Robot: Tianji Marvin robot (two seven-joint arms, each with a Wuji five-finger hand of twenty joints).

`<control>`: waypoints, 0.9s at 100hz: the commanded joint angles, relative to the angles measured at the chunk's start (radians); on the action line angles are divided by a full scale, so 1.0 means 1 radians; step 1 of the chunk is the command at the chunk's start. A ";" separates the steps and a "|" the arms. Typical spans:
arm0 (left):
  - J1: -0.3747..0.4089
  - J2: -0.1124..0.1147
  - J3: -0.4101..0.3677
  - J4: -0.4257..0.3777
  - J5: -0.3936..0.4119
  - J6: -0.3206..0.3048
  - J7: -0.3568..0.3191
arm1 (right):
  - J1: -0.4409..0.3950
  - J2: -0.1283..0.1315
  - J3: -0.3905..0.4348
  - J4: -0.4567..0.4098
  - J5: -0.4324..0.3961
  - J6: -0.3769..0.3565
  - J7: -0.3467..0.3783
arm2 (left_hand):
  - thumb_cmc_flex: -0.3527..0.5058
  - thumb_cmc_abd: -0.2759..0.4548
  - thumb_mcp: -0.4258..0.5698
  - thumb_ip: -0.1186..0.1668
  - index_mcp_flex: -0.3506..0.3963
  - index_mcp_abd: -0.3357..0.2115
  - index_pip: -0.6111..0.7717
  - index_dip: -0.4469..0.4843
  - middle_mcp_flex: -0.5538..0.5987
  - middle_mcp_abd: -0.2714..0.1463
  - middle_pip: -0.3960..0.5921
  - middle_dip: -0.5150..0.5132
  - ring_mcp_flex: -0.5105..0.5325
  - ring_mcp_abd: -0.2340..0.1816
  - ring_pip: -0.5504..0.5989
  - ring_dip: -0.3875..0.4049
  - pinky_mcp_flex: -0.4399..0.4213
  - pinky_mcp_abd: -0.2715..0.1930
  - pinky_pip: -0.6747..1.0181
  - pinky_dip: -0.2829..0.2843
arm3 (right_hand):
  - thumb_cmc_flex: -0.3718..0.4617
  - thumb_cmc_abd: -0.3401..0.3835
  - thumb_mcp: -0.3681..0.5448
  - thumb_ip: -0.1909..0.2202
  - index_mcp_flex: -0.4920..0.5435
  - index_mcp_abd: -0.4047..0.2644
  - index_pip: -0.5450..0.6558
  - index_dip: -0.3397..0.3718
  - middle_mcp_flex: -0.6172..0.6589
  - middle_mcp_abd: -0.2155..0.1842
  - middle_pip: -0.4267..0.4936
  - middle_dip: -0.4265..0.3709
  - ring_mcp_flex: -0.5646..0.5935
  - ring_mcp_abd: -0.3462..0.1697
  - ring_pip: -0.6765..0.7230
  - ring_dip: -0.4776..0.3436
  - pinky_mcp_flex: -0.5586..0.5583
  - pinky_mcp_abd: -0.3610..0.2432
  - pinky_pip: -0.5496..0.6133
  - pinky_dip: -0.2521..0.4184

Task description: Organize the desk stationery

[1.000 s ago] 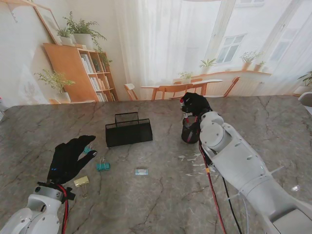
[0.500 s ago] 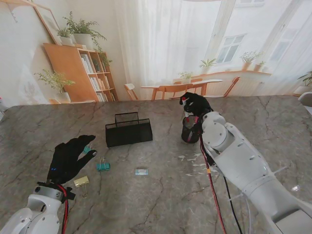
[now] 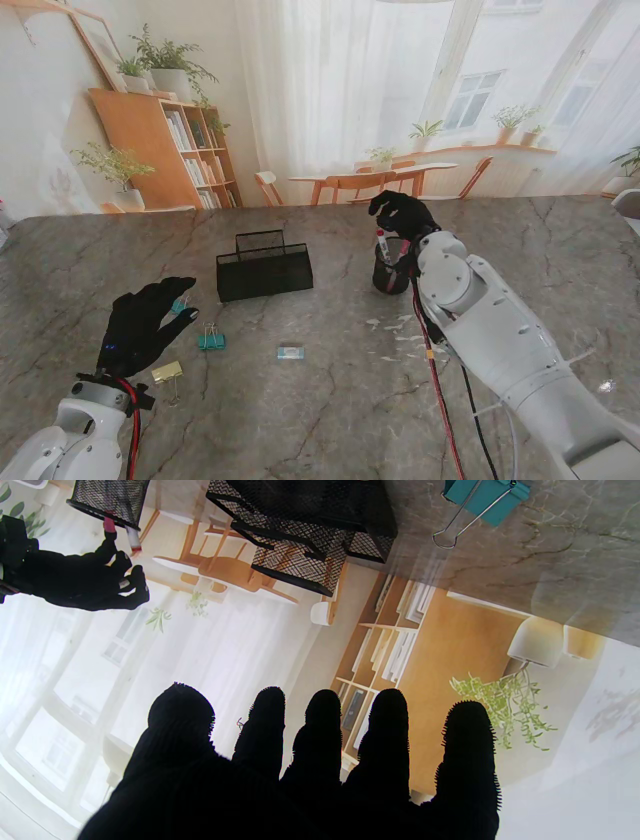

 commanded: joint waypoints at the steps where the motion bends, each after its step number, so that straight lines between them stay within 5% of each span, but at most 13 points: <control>1: 0.004 -0.004 0.003 0.000 -0.004 -0.004 0.003 | -0.013 0.007 0.005 -0.011 0.000 -0.007 0.019 | 0.030 0.069 -0.011 -0.002 0.007 -0.013 0.001 0.010 0.007 0.006 -0.003 0.007 0.023 0.002 0.012 0.009 0.000 -0.001 0.012 0.031 | -0.029 -0.010 -0.038 -0.063 -0.045 -0.006 0.011 -0.027 -0.023 0.004 -0.037 -0.034 -0.030 -0.009 -0.023 0.010 -0.038 0.019 -0.023 0.019; 31: 0.003 -0.003 0.004 0.001 -0.005 -0.005 0.000 | -0.048 0.035 0.041 -0.071 -0.012 -0.054 0.086 | 0.031 0.069 -0.011 -0.003 0.008 -0.012 0.002 0.011 0.007 0.007 -0.003 0.007 0.024 0.003 0.013 0.009 0.000 -0.001 0.013 0.031 | -0.089 0.271 -0.503 -0.063 -0.072 0.038 -0.344 -0.073 -0.095 0.019 -0.342 -0.198 -0.137 0.032 -0.370 -0.108 -0.190 0.034 -0.191 0.008; 56: 0.001 -0.003 0.005 0.003 -0.004 -0.008 0.000 | -0.071 0.061 0.076 -0.136 -0.048 -0.111 0.137 | 0.028 0.067 -0.011 -0.002 0.006 -0.012 0.001 0.010 0.007 0.006 -0.003 0.007 0.023 0.002 0.012 0.009 -0.001 -0.001 0.012 0.031 | -0.175 0.317 -0.597 -0.159 -0.181 0.059 -0.547 -0.204 -0.160 -0.027 -0.526 -0.359 -0.200 0.030 -0.754 -0.304 -0.274 -0.024 -0.347 -0.088; 90: -0.001 -0.003 0.005 0.004 -0.005 -0.011 0.000 | -0.145 0.107 0.158 -0.274 -0.134 -0.256 0.215 | 0.025 0.065 -0.012 -0.003 0.006 -0.013 0.001 0.011 0.006 0.005 -0.004 0.007 0.022 0.000 0.012 0.009 -0.002 0.000 0.011 0.031 | -0.240 0.361 -0.644 -0.175 -0.327 0.079 -0.644 -0.236 -0.355 -0.084 -0.588 -0.470 -0.429 -0.055 -0.952 -0.408 -0.444 -0.202 -0.629 -0.225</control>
